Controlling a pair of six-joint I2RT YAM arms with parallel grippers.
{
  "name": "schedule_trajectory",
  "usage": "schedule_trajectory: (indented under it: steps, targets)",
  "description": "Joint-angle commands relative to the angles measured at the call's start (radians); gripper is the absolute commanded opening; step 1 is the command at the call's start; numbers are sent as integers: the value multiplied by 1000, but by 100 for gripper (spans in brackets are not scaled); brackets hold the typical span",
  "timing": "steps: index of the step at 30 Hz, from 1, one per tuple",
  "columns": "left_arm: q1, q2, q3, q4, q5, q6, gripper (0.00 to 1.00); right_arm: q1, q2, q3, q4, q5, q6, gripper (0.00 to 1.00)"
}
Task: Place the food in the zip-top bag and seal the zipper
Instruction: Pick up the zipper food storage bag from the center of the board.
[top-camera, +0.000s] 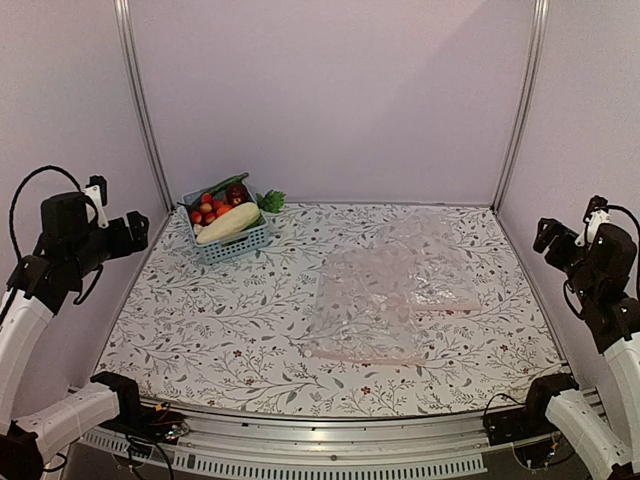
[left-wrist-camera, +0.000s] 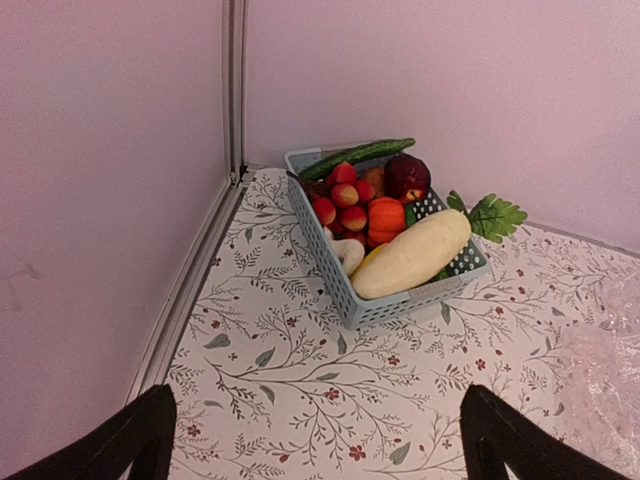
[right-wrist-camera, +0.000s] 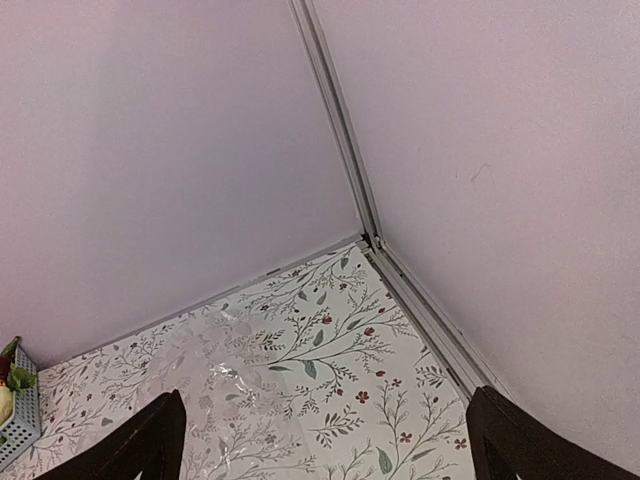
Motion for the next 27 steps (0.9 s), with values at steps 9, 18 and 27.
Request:
schedule_trajectory:
  steps: [9, 18, 27]
  targets:
    - [7, 13, 2, -48, 16, -57, 100, -3, 15, 57, -122, -28, 84, 99]
    - [-121, 62, -76, 7, 132, -164, 100, 3, 202, 191, -235, -376, 40, 99]
    - [-413, 177, -126, 42, -22, -314, 100, 344, 397, 274, -348, -302, 51, 96]
